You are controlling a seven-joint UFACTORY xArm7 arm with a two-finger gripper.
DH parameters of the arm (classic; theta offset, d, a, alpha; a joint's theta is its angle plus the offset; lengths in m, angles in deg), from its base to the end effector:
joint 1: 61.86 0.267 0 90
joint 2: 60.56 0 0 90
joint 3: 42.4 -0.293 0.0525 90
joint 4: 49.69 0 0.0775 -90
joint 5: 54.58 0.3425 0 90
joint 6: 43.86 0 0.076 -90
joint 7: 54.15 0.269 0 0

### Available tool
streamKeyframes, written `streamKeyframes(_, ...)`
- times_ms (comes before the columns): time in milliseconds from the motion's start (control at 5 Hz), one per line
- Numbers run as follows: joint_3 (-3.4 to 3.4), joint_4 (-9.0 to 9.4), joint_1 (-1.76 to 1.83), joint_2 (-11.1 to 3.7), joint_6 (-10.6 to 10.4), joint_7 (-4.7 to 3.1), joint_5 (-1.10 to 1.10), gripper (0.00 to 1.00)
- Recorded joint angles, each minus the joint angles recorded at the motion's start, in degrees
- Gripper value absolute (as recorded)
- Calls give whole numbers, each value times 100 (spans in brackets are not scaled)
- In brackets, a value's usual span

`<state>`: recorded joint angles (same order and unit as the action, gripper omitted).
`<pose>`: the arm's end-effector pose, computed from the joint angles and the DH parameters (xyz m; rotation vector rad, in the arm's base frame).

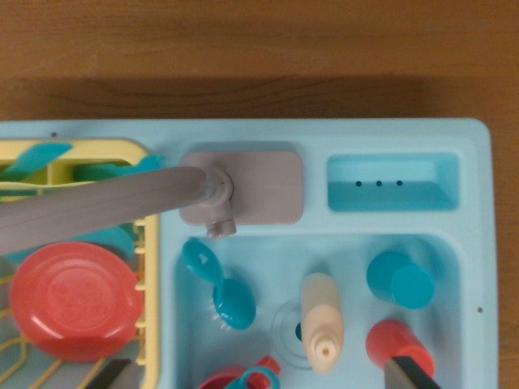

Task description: Pick detergent from the sink

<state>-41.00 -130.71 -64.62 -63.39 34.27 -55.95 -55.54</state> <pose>0.4927 -0.0399 0.2939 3.1234 -0.0589 0.0002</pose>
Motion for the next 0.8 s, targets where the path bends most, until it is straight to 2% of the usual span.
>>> streamKeyframes(200, 0, 0, 0, 0, 0, 0, 0, 0)
streamKeyframes(400, 25, 203, -23, -64, -246, -67, 24, 0)
streamKeyframes(600, 25, 203, -23, -64, -246, -67, 24, 0)
streamKeyframes(800, 50, 404, -46, -127, -491, -133, 47, 0)
